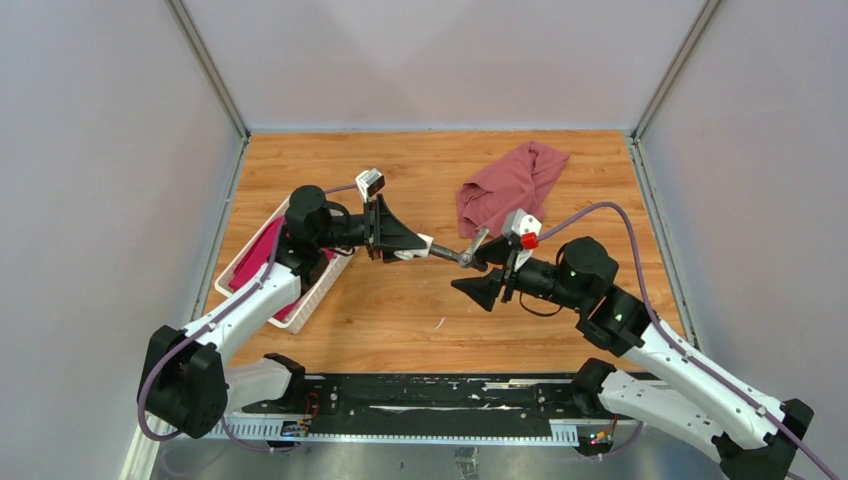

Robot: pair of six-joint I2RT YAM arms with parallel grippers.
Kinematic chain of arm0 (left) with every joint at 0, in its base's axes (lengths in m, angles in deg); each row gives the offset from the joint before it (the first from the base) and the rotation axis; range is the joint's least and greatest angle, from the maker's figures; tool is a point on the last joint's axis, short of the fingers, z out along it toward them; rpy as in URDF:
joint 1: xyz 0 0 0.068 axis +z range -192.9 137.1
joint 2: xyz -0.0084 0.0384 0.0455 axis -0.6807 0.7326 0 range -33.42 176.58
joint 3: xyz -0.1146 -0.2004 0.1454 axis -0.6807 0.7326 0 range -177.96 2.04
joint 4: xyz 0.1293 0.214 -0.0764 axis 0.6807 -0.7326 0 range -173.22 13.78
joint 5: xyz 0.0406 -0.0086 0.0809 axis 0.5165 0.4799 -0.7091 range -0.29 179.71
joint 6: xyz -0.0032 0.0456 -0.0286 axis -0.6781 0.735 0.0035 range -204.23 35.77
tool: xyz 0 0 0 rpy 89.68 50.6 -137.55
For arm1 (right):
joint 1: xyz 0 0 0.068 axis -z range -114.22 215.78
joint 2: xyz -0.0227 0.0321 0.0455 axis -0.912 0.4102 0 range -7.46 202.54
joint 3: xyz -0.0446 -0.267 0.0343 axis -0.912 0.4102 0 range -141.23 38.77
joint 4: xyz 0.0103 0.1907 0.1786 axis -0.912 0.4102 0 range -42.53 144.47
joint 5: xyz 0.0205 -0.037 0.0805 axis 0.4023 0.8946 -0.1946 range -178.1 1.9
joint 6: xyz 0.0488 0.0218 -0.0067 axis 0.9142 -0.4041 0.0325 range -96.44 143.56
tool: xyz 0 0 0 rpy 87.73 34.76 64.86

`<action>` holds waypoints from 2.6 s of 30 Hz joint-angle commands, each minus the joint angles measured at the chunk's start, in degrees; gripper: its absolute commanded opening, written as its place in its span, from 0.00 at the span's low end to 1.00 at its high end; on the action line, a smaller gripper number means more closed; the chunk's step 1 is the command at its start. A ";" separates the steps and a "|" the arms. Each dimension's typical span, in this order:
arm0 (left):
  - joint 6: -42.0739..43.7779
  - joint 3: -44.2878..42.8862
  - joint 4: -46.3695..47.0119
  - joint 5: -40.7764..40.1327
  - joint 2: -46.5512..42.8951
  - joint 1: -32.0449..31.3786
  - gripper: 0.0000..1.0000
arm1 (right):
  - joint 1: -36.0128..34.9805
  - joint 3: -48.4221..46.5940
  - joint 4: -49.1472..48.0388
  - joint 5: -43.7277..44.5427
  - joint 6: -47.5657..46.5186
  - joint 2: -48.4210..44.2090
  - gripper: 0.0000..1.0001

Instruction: Install the water faucets

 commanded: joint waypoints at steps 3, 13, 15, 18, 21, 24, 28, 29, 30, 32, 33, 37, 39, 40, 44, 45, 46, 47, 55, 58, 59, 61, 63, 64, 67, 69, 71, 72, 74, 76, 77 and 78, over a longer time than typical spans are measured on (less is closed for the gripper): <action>-0.33 -2.11 2.03 1.91 -0.89 0.33 0.00 | -1.23 -1.18 -7.26 5.96 1.85 1.56 0.54; 6.27 -1.52 2.03 0.41 -3.91 0.33 0.00 | -1.24 -0.76 -12.02 3.10 14.96 4.11 0.07; 10.47 -1.40 2.03 -0.03 -5.25 0.31 0.00 | -1.18 -2.43 -10.52 3.36 19.73 4.92 0.00; 16.41 -1.25 2.03 -0.50 -7.71 0.33 0.00 | -1.11 -5.31 -7.56 2.85 27.18 5.95 0.00; 24.56 -0.55 2.03 -1.10 -11.21 0.33 0.00 | -0.93 -6.96 -6.44 1.50 34.86 6.56 0.00; 34.82 1.74 2.03 -3.36 -17.14 0.24 0.00 | 0.45 -7.05 -7.02 -1.76 42.85 7.45 0.00; 46.45 5.83 2.12 -4.28 -25.97 0.15 0.00 | 2.77 -5.83 -11.77 -10.08 53.52 10.09 0.00; 47.97 6.62 2.12 -3.70 -27.12 0.15 0.00 | 3.12 -5.87 -12.08 -12.00 55.91 11.06 0.00; 49.17 7.16 2.12 -2.92 -27.90 0.14 0.00 | 3.49 -5.84 -12.16 -13.47 58.33 11.96 0.00; 50.35 7.75 2.12 -1.04 -28.42 0.15 0.00 | 4.20 -5.29 -14.05 -16.74 63.77 14.00 0.00; 50.45 7.90 2.12 -0.06 -28.25 0.05 0.00 | 4.35 -4.81 -16.24 -19.24 67.04 14.98 0.00; 50.73 8.62 2.12 2.06 -28.06 -0.02 0.00 | 4.61 -3.17 -27.44 -25.43 79.59 18.96 0.00; 50.94 8.92 2.12 2.33 -28.24 -0.16 0.00 | 4.76 -2.39 -31.71 -27.16 84.76 20.71 0.00; 51.04 8.97 2.12 2.36 -28.31 -0.20 0.00 | 4.93 -1.95 -33.24 -27.72 86.87 21.55 0.00; 50.60 8.84 2.12 0.88 -28.04 -0.20 0.00 | 5.69 0.53 -37.85 -30.11 92.53 24.64 0.38; 50.34 8.80 2.12 0.29 -27.96 -0.20 0.00 | 5.96 1.37 -38.96 -30.25 93.30 24.79 0.49; 50.02 8.75 2.20 -0.29 -27.83 -0.20 0.00 | 6.31 2.13 -39.49 -30.35 93.55 24.59 0.58; 49.69 8.62 2.21 -0.93 -27.63 -0.20 0.00 | 6.62 2.79 -39.05 -30.48 93.24 24.04 0.65; 48.02 5.33 -0.64 -4.21 -24.87 0.06 0.00 | 14.26 1.85 -8.49 -31.76 75.58 10.98 0.97; 45.14 3.52 -0.65 -6.00 -22.27 0.14 0.00 | 17.72 -0.45 5.88 -32.27 66.75 6.83 0.99; 43.21 2.89 -0.66 -6.93 -21.14 0.19 0.00 | 18.44 -1.20 9.61 -32.21 63.23 5.83 0.99; 37.71 1.16 -0.67 -8.60 -18.12 0.35 0.00 | 19.13 -3.01 15.28 -30.82 55.61 3.26 0.99; 29.50 -1.15 -0.76 -7.60 -13.63 0.58 0.00 | 19.12 -6.09 22.07 -25.31 44.66 0.34 0.97; 23.32 -2.92 -0.78 -5.94 -11.01 0.59 0.00 | 19.08 -7.97 26.35 -20.22 38.07 -1.65 0.97; 12.98 -6.04 -0.86 -1.79 -4.94 0.59 0.00 | 19.05 -10.22 30.56 -6.47 21.84 -9.39 0.90; 8.77 -6.41 -0.78 -2.54 -3.83 0.59 0.00 | 18.99 -7.63 26.15 -0.02 15.11 -15.72 0.88; 4.70 -6.74 -0.78 -2.93 -2.72 0.59 0.00 | 18.99 -3.32 19.05 1.79 12.06 -21.63 0.88; 2.54 -6.94 -0.86 -2.44 -2.00 0.59 0.00 | 18.99 -1.42 15.44 1.56 11.41 -22.52 0.88; -0.26 -7.44 -0.86 -1.46 -0.60 0.59 0.00 | 19.05 1.84 10.45 0.03 10.29 -22.99 0.86; -2.31 -7.34 -0.87 -1.36 -0.09 0.59 0.00 | 19.00 4.49 5.30 -2.47 9.16 -22.16 0.83; -2.84 -7.29 -0.87 -1.34 0.06 0.59 0.00 | 18.99 5.66 2.32 -3.21 9.06 -21.87 0.83; -3.25 -7.24 -0.87 -1.19 0.25 0.59 0.00 | 18.91 7.08 -0.97 -3.50 8.57 -21.76 0.84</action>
